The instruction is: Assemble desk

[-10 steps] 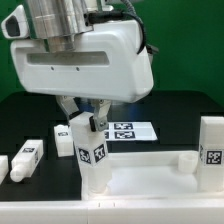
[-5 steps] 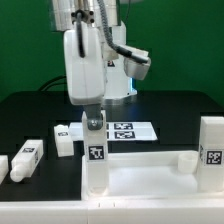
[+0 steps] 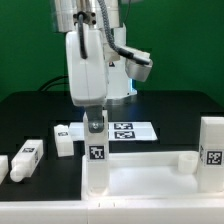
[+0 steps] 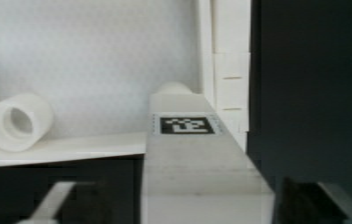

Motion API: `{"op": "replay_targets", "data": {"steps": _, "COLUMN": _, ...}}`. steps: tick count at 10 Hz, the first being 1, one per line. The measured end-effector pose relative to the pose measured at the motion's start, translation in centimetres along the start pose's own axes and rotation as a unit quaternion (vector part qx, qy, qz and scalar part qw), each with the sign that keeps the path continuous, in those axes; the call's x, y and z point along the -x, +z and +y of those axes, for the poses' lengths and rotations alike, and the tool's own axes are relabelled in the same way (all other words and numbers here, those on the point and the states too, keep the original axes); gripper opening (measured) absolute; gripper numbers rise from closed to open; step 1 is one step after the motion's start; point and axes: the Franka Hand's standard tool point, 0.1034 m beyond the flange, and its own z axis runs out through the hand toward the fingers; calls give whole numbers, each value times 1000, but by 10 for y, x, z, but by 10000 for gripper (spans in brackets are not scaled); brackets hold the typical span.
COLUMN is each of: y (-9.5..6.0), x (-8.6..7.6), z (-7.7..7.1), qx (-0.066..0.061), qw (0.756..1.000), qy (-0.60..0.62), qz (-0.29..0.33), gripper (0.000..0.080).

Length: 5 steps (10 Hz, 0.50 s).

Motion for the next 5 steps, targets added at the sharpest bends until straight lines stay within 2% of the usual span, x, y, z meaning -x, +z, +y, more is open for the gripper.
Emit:
{"op": "replay_targets", "data": {"steps": 1, "y": -2, "x": 3, "z": -2, "qx": 7, "qw": 996, "qy": -90, "qz": 9, "gripper": 605}}
{"op": "replay_targets", "data": {"steps": 2, "y": -2, "x": 6, "z": -2, "qx": 12, "qw": 987, "qy": -158, "qz": 10, "gripper": 636}}
{"op": "replay_targets", "data": {"steps": 5, "y": -1, "x": 5, "z": -2, "qx": 13, "qw": 967, "qy": -255, "qz": 7, "gripper": 649}}
